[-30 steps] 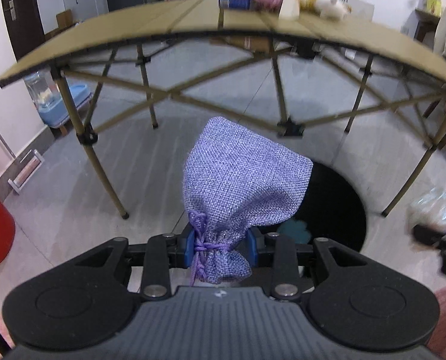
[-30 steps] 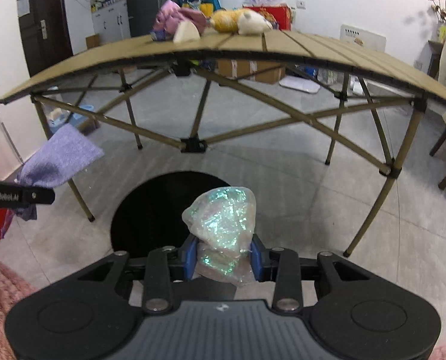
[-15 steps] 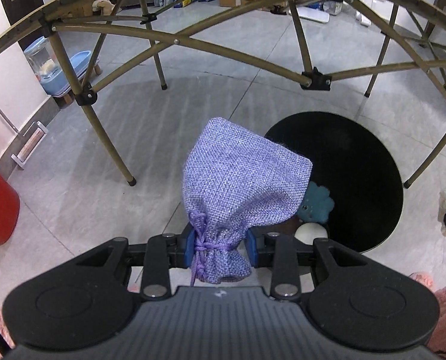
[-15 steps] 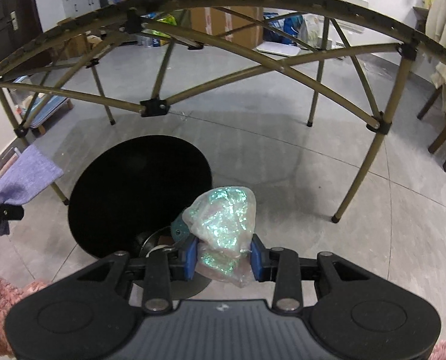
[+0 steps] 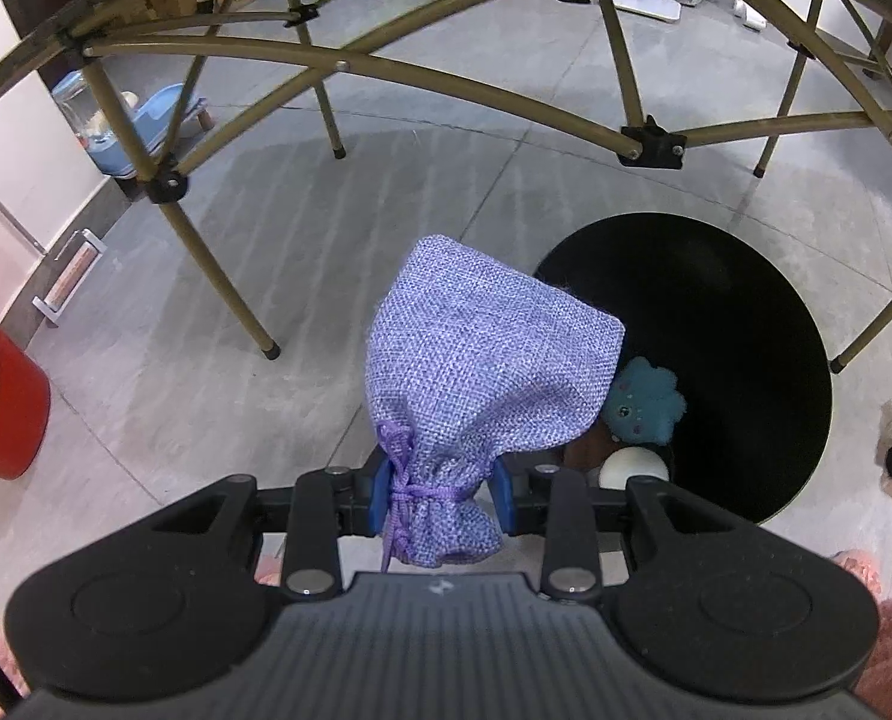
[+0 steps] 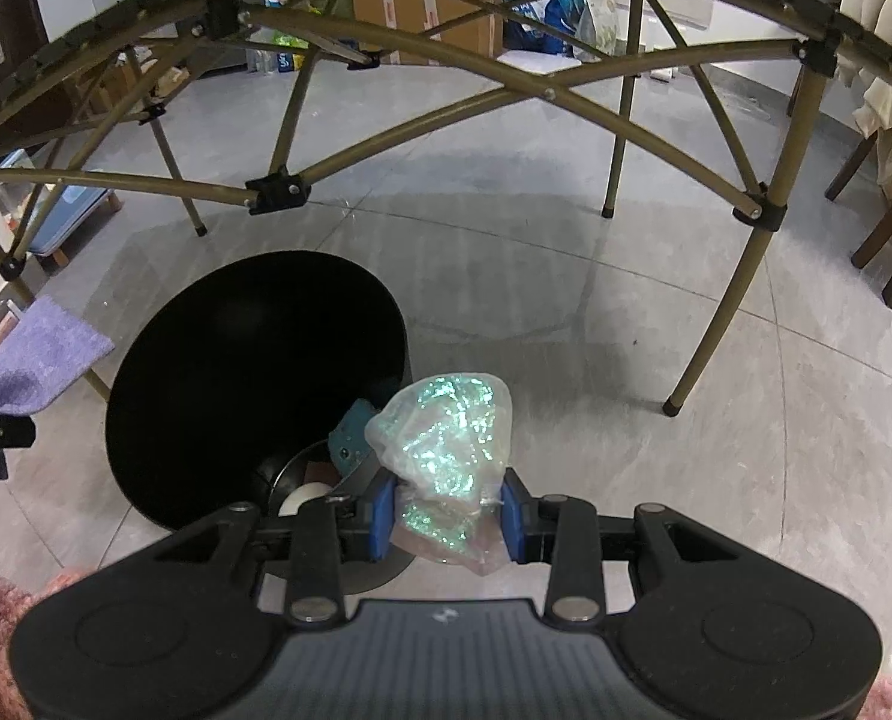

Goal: Collect trash
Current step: 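Lower the left tool over the bin and open it to drop the lilac pouch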

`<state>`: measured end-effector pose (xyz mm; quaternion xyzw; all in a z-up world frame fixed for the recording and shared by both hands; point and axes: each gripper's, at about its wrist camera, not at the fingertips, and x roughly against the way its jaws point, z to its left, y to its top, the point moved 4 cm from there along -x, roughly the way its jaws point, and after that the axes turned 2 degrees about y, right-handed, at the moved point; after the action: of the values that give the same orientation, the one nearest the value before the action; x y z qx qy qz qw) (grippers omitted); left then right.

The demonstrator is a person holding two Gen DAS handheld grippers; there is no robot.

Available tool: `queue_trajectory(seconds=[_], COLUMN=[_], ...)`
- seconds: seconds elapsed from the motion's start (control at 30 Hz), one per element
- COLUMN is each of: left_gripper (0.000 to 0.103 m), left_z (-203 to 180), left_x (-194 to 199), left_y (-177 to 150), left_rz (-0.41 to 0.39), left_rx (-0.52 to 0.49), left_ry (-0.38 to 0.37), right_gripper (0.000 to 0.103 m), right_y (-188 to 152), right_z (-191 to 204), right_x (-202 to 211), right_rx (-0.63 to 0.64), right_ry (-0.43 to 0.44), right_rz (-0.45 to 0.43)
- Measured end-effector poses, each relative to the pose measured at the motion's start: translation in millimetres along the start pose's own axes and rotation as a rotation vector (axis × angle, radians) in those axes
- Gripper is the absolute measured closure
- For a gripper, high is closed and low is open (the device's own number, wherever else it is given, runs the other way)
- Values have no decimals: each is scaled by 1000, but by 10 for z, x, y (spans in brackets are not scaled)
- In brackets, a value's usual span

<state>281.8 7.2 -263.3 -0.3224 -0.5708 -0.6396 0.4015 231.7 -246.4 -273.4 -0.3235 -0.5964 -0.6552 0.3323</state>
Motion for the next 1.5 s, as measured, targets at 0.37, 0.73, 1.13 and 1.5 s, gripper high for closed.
queue_trajectory(seconds=[0.37,0.73,1.13,1.5], left_gripper=[70,70,70,70], left_z=[-447,-865,-1181,-1321], left_x=[-76,-162,-211,-365], left_y=[147,276,349,329], left_rz=[24,33,47,93], left_rx=[-47,-59,-38,-10], left_ry=[-42,-70,-106,-113], right_gripper=[69,69,69,69], right_y=[36,89,130,99], right_z=[-72,-211,-349,-428], right_x=[-134,-182,-246,-303], right_rx=[-35,-92,-129,-138], right_ry=[-29,-54,-85,-109], right_rz=[16,12,9,20])
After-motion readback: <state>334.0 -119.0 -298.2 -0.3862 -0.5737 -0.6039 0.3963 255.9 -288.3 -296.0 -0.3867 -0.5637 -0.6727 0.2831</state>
